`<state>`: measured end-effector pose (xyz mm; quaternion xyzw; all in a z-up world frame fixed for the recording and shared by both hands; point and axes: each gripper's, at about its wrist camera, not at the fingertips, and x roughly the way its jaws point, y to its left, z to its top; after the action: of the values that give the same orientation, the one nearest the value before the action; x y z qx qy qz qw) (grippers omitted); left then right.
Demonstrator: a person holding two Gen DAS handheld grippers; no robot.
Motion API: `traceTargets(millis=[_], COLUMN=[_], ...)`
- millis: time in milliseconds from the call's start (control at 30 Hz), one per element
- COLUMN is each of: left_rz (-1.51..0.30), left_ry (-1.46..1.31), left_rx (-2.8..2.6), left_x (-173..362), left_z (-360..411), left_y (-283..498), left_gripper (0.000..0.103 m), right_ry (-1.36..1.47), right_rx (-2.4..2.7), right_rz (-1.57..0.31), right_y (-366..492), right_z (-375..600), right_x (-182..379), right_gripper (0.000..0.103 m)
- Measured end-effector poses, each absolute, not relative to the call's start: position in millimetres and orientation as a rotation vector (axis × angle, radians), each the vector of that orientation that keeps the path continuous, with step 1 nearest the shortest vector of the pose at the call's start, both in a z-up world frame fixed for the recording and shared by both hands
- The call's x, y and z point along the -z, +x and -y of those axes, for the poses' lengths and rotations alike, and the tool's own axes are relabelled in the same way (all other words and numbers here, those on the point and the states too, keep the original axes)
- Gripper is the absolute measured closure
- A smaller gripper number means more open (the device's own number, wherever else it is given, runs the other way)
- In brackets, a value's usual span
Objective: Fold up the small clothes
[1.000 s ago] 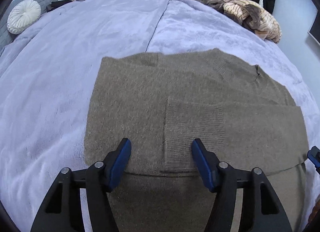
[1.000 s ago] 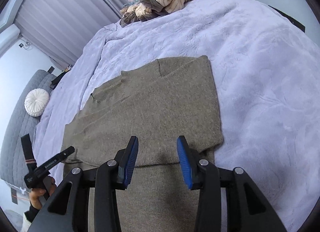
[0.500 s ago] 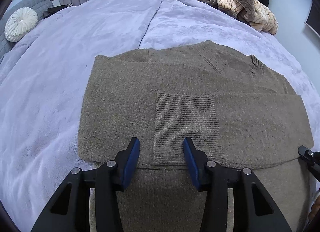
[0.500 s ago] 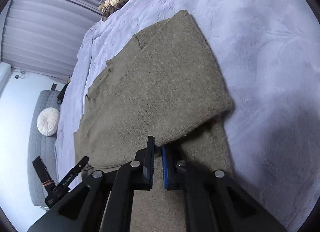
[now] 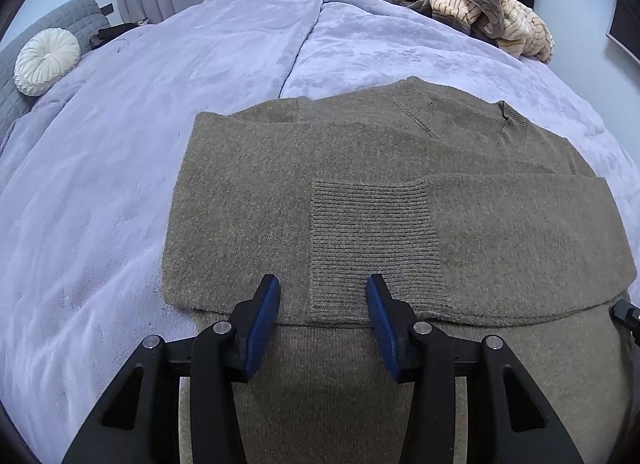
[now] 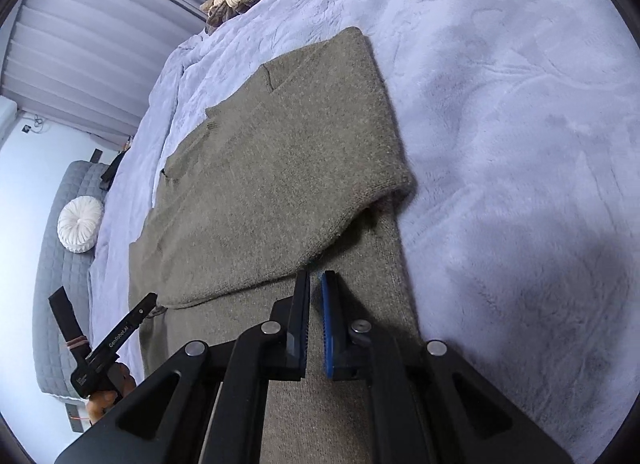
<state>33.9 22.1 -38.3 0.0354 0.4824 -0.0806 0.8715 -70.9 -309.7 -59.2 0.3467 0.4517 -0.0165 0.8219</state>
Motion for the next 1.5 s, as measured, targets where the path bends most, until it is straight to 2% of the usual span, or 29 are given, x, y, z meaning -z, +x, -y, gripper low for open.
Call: traceTargets(millis=[200, 267, 300, 333, 400, 833, 867, 933, 1167, 1267, 1333, 1400, 1500], left_rz=[-1.006, -0.998, -0.990, -0.977, -0.978, -1.021, -1.025, -1.038, -1.052, -1.047, -1.052, -1.055, -1.062], left_ry=[-0.009, -0.049, -0.059, -0.066, -0.058, -0.053, -0.052, -0.049, -0.021, -0.008, -0.018, -0.027, -0.035], left_rx=[0.151, 0.148, 0.145, 0.141, 0.143, 0.147, 0.148, 0.148, 0.147, 0.148, 0.152, 0.153, 0.151], left_x=[27.0, 22.8, 21.2, 19.7, 20.2, 31.1, 33.0, 37.8, 52.8, 52.2, 50.7, 48.6, 45.6], left_z=[-37.5, -47.6, -51.4, -55.4, -58.7, -44.3, -44.2, -44.5, -44.0, -42.9, -45.6, -49.0, -52.6], left_y=[30.1, 28.9, 27.8, 25.5, 21.9, 20.1, 18.6, 14.4, -1.6, -6.8, -10.3, -13.5, -19.2], left_gripper=[0.055, 0.041, 0.027, 0.026, 0.026, 0.026, 0.026, 0.026, 0.026, 0.026, 0.026, 0.026, 0.026], right_ry=[0.692, 0.698, 0.704, 0.713, 0.724, 0.820, 0.809, 0.693, 0.548, 0.544, 0.529, 0.488, 0.437], right_rx=[0.042, 0.035, 0.032, 0.026, 0.017, 0.034, 0.044, 0.093, 0.082, 0.084, 0.087, 0.098, 0.092], right_rz=[-0.945, -0.945, -0.945, -0.943, -0.941, -0.904, -0.901, -0.926, -0.954, -0.951, -0.947, -0.946, -0.947], right_y=[-74.6, -75.0, -75.2, -75.9, -77.5, -63.2, -60.8, -54.8, -67.8, -75.1, -78.0, -79.7, -80.1], right_z=[306.7, 307.1, 307.5, 308.0, 307.4, 309.4, 309.9, 304.4, 286.6, 284.3, 280.6, 274.4, 263.8], right_x=[48.9, 48.2, 48.6, 49.7, 52.1, 57.0, 58.0, 56.0, 46.1, 43.7, 40.7, 35.8, 27.4], right_gripper=[0.095, 0.091, 0.084, 0.077, 0.071, 0.066, 0.067, 0.090, 0.089, 0.079, 0.068, 0.062, 0.060])
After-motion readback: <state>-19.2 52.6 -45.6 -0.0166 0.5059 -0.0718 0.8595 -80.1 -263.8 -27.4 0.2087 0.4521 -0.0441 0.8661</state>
